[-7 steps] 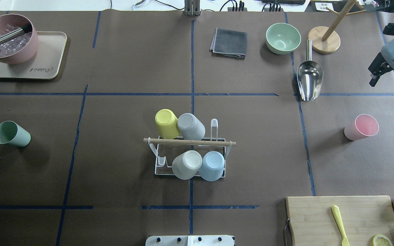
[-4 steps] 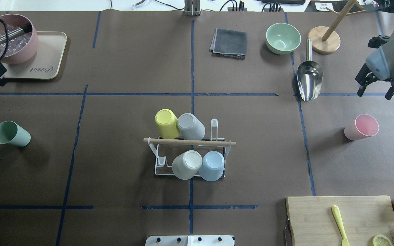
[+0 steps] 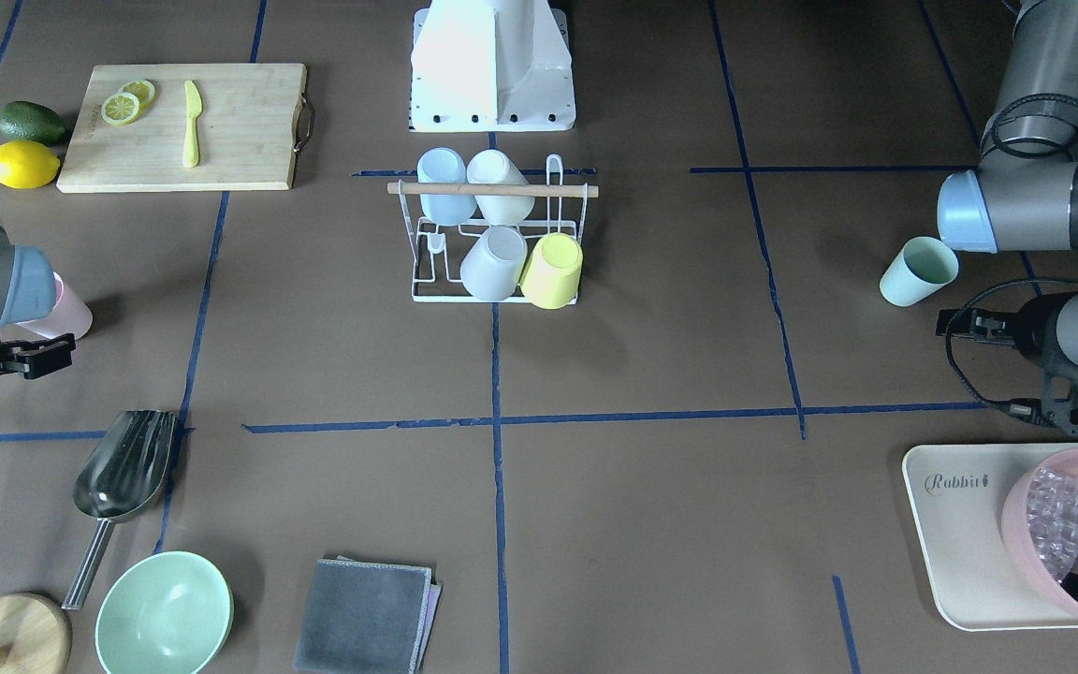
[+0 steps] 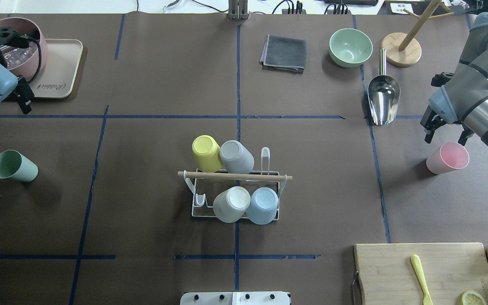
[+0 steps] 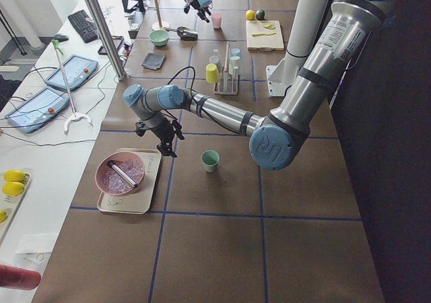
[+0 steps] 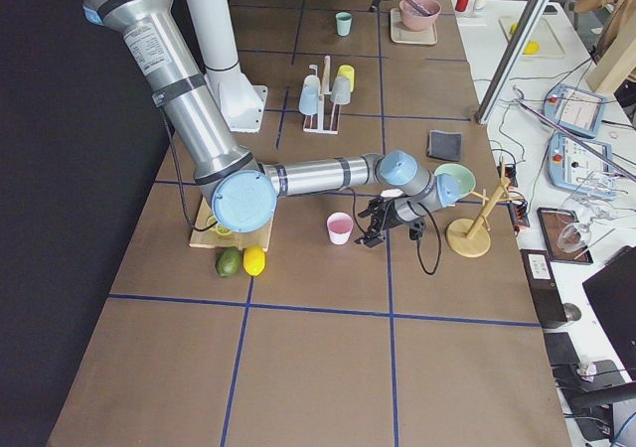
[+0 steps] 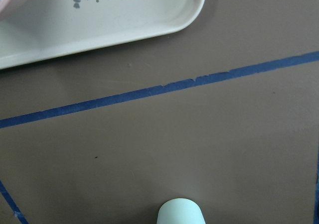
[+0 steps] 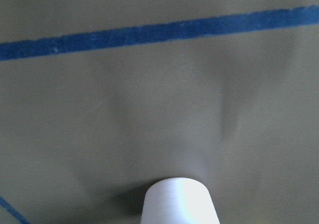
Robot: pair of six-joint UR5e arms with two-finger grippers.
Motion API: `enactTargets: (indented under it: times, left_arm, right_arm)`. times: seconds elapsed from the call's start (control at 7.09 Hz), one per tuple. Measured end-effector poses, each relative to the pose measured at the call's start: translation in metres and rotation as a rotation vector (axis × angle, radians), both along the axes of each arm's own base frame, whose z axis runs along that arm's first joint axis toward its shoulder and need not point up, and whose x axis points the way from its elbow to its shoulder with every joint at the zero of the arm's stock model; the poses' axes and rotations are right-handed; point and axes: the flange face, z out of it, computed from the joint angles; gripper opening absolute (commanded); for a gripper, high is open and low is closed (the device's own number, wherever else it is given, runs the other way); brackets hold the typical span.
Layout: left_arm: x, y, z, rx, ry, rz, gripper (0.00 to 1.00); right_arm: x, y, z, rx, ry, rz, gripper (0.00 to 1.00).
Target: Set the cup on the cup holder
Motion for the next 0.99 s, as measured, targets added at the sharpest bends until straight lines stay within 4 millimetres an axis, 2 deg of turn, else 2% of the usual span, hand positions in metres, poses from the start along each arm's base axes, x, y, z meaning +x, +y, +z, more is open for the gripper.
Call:
enactTargets:
  times: [0.42,0.99]
  left_arm:
    - [0.020,0.006,0.032,-0.063,-0.013,0.066,1.00]
    - [0.036,0.024,0.049,-0.161,-0.056,0.103,1.00]
  right_arm:
    - [-0.014,0.017,0.015,-0.009,-0.002,-0.044,1.00]
    - [-0.020,0.029,0.027,-0.014,0.001,-0.075,1.00]
